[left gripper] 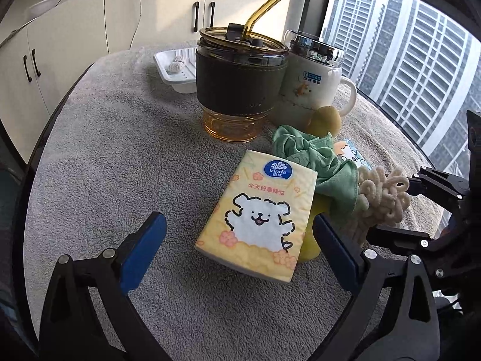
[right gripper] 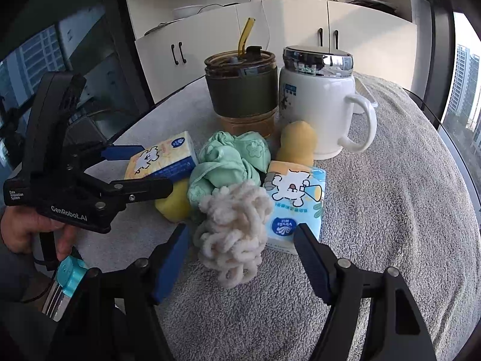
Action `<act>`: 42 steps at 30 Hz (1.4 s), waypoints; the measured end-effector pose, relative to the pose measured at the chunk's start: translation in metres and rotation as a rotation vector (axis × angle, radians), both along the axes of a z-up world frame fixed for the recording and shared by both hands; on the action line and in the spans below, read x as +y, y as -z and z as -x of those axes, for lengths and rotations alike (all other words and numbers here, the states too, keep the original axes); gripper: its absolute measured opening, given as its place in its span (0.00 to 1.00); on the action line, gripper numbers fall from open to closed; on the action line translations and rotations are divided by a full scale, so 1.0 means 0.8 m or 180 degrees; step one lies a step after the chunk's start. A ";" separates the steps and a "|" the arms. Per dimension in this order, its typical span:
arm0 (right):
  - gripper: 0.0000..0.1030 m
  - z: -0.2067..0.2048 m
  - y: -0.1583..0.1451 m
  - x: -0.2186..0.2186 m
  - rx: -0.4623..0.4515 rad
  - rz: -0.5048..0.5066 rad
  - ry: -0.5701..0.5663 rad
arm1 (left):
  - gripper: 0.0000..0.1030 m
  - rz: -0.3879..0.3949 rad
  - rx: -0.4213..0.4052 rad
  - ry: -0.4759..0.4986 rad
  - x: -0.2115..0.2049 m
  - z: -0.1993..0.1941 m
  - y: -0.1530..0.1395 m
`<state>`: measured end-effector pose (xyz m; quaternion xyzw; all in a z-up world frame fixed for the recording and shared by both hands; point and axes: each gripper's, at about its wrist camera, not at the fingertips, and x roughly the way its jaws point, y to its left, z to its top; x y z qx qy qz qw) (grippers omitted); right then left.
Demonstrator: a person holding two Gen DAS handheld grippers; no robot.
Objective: Organize soft objects
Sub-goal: 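Grasp the yellow dog-print tissue pack with the left tool while the right tool grasps the cream rope toy, then lift the tissue pack and rope toy and carry both over the white tray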
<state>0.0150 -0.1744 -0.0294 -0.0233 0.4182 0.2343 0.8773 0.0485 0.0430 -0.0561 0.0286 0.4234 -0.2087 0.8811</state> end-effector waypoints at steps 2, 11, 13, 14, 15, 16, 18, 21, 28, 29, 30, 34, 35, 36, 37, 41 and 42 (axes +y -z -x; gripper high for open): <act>0.70 0.000 0.000 0.003 -0.0011 0.0031 -0.0005 | 0.80 0.0010 0.0018 0.0020 0.000 -0.001 0.001; 0.29 0.007 -0.002 0.015 -0.0135 0.0263 -0.0086 | 0.56 0.0038 -0.0019 0.0143 -0.011 0.010 -0.001; 0.25 0.009 -0.002 0.017 -0.0145 0.0279 -0.0118 | 0.55 0.0071 -0.0032 0.0155 -0.011 0.013 -0.001; 0.23 0.010 -0.001 0.018 -0.0148 0.0282 -0.0128 | 0.55 0.0082 -0.0046 0.0152 -0.011 0.014 -0.001; 0.23 0.011 0.000 0.019 -0.0145 0.0288 -0.0131 | 0.55 0.0087 -0.0052 0.0151 -0.011 0.014 0.000; 0.22 0.010 0.000 0.019 -0.0138 0.0287 -0.0133 | 0.55 0.0090 -0.0051 0.0150 -0.011 0.014 0.001; 0.22 0.009 0.001 0.017 -0.0130 0.0271 -0.0132 | 0.54 0.0100 -0.0062 0.0140 -0.011 0.014 0.000; 0.20 0.008 0.000 0.016 -0.0126 0.0255 -0.0129 | 0.54 0.0107 -0.0104 0.0137 -0.012 0.015 -0.003; 0.16 0.009 0.002 0.019 -0.0111 0.0235 -0.0181 | 0.52 0.0122 -0.0129 0.0129 -0.013 0.018 -0.004; 0.15 0.010 0.001 0.019 -0.0122 0.0236 -0.0184 | 0.51 0.0130 -0.0159 0.0121 -0.013 0.019 -0.006; 0.15 0.012 -0.001 0.020 -0.0130 0.0237 -0.0188 | 0.51 0.0128 -0.0198 0.0112 -0.013 0.021 -0.009; 0.14 0.018 -0.004 0.024 -0.0162 0.0235 -0.0226 | 0.50 0.0118 -0.0248 0.0119 -0.013 0.022 -0.013; 0.13 0.019 -0.004 0.025 -0.0169 0.0239 -0.0229 | 0.50 0.0112 -0.0244 0.0120 -0.013 0.022 -0.012; 0.13 0.019 -0.003 0.025 -0.0162 0.0236 -0.0235 | 0.50 0.0110 -0.0238 0.0118 -0.013 0.022 -0.011; 0.13 0.020 -0.004 0.024 -0.0162 0.0231 -0.0242 | 0.50 0.0121 -0.0235 0.0116 -0.013 0.023 -0.010; 0.13 0.020 -0.008 0.025 -0.0192 0.0233 -0.0250 | 0.49 0.0154 -0.0236 0.0106 -0.010 0.023 -0.008; 0.13 0.020 -0.009 0.025 -0.0196 0.0234 -0.0254 | 0.49 0.0159 -0.0242 0.0099 -0.010 0.025 -0.009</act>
